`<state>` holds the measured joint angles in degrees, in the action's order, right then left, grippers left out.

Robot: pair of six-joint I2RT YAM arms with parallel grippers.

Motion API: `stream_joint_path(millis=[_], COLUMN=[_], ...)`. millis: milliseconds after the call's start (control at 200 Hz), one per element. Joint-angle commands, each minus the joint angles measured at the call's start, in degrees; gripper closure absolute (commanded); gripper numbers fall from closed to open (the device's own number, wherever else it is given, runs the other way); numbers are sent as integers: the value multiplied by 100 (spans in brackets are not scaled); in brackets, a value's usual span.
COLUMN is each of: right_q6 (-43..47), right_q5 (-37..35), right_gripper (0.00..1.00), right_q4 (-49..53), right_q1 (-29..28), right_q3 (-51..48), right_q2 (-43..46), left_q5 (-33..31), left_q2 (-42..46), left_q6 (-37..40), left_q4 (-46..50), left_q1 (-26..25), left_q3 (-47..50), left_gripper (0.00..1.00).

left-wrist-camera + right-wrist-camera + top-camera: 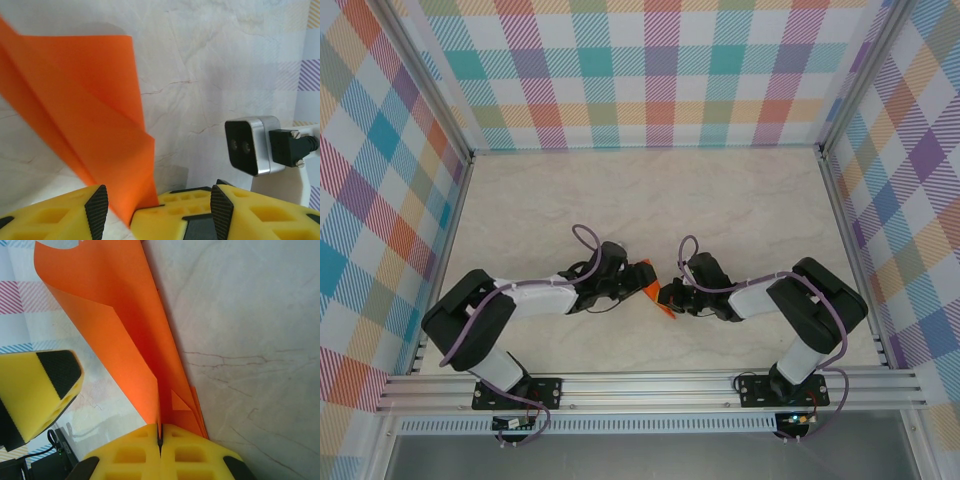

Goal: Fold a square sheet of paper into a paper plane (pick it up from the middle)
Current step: Fold the wing for the fifth time at the center of the table.

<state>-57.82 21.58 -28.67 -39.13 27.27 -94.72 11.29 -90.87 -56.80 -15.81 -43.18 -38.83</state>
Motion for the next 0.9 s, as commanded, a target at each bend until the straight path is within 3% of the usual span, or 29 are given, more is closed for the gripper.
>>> stream_joint_path(millis=[0, 190, 500, 710, 895], right_q6=[-54, -26, 256, 254, -74], right_q5=[-75, -117, -243, -227, -112], right_gripper=[96, 94, 82, 92, 98], right_q4=[315, 376, 999, 1284, 882], right_q1=[53, 64, 64, 64, 82], right_q3=[-143, -179, -138, -33, -151], right_q2=[5, 106, 506, 334, 165], left_q5=[240, 190, 163, 249, 221], left_q2=[-226, -603, -870, -806, -563], left_q6=[37, 160, 240, 376, 505], left_q4=[-454, -381, -364, -337, -147], left_q1=[36, 37, 32, 31, 33], left_q3=[-201, -393, -491, -567, -556], left_gripper=[41, 42, 43, 43, 41])
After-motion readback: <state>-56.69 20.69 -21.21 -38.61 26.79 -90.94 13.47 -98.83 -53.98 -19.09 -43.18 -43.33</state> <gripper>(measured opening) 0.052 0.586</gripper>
